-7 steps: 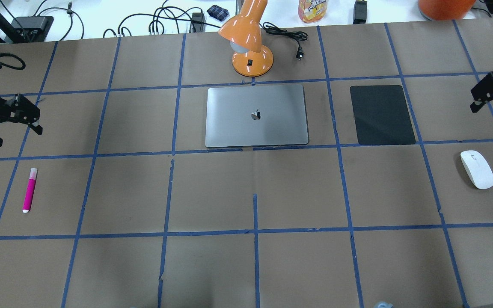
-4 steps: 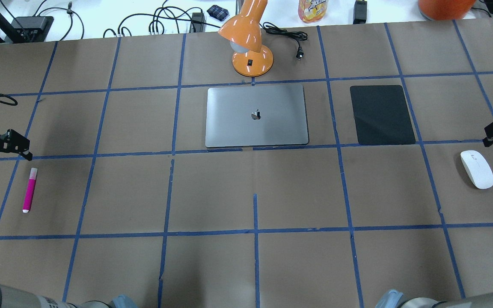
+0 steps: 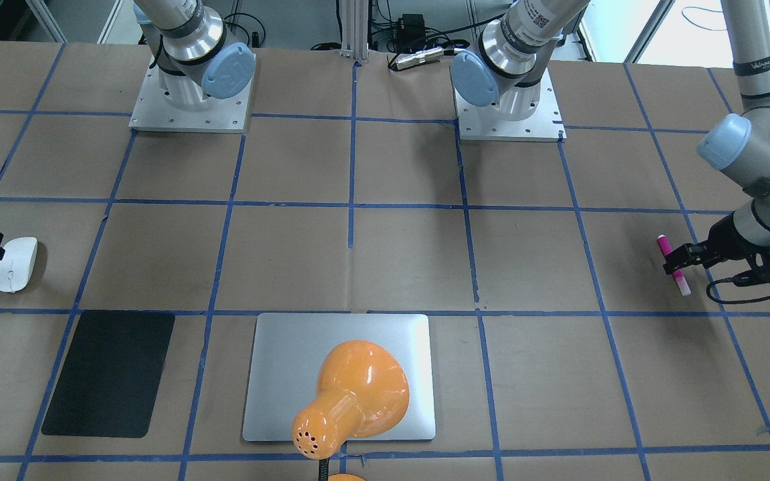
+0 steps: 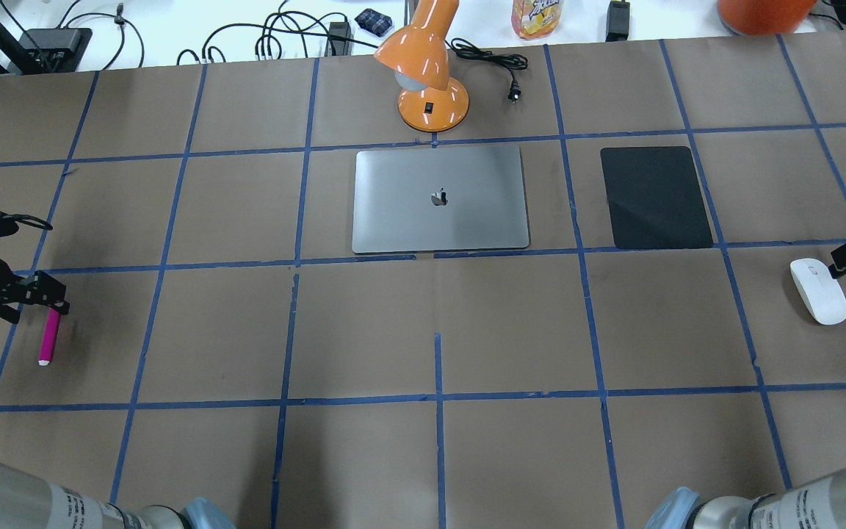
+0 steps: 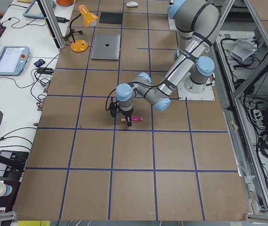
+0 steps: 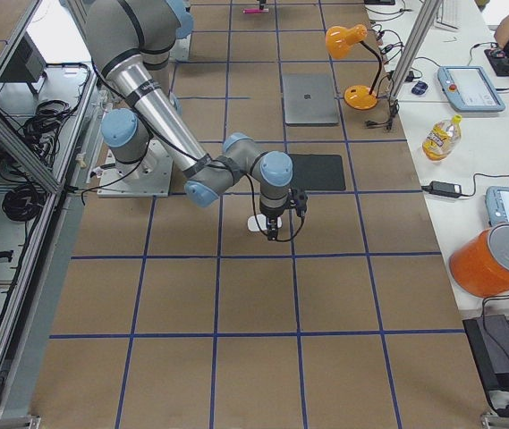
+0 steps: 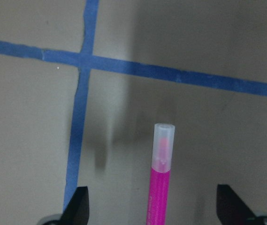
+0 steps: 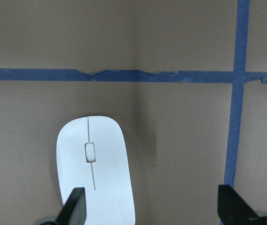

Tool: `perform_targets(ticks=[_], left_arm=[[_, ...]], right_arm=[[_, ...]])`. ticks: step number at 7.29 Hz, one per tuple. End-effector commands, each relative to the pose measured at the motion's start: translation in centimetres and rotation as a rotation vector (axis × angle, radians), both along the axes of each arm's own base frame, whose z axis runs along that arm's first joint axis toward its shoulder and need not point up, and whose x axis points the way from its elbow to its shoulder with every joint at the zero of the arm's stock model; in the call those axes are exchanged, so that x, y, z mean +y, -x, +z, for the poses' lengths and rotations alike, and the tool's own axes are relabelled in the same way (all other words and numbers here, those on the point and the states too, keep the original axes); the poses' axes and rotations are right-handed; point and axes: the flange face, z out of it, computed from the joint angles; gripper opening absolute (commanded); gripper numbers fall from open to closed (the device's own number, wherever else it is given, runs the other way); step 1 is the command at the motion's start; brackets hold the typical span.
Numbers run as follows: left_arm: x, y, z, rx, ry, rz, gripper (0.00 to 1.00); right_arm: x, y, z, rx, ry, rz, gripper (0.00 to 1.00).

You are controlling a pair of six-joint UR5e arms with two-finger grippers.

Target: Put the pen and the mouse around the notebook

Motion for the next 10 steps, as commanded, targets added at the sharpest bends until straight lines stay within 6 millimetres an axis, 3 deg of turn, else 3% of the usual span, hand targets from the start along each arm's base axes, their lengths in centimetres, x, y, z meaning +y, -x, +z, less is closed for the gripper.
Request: perform_targets(ticks=[1,2,4,5,6,7,8,9,10], left_arm=[[0.4,0.3,-0.7,0.008,-0.009,-0.010,0.59],[0.5,0.3,-0.9,0.011,-0.012,-0.011,0.42],[0.6,0.5,-0.8,0.012,-0.009,-0.008,0.07],[0.7,0.6,-0.7,0.014,-0.011,-0.004,0.00],[0.7,0.5,-0.3,0.006,-0.008,-0.002,0.00],[0.3,1.0,1.3,-0.009,-0.004,-0.006,0.00],[0.6,2.8,3.5,0.026,-0.027,-0.002,0.00],[-0.1,7.0,5.9,0.024,-0.045,0.047,0.00],[-0.4,11.5,8.1,0.020,-0.077,0.112,0.00]], right_arm=[[0.8,1.1,-0.3,-0.025,-0.027,-0.027,1.00],[0.7,0.2,0.7,-0.027,-0.023,-0.025,1.00],[-1.6,-4.2,-0.3,-0.071,0.000,0.047,1.00],[-1.8,-4.3,-0.7,-0.049,0.021,0.068,1.00],[-1.5,-4.2,-2.3,-0.024,0.022,0.068,1.00],[-1.1,-4.3,-3.7,0.022,0.029,0.056,1.00],[-0.7,-4.7,-4.3,0.013,0.021,0.058,1.00],[-0.7,-4.8,-4.5,0.010,0.015,0.069,1.00],[-0.6,-4.9,-4.3,0.014,0.016,0.065,0.90]])
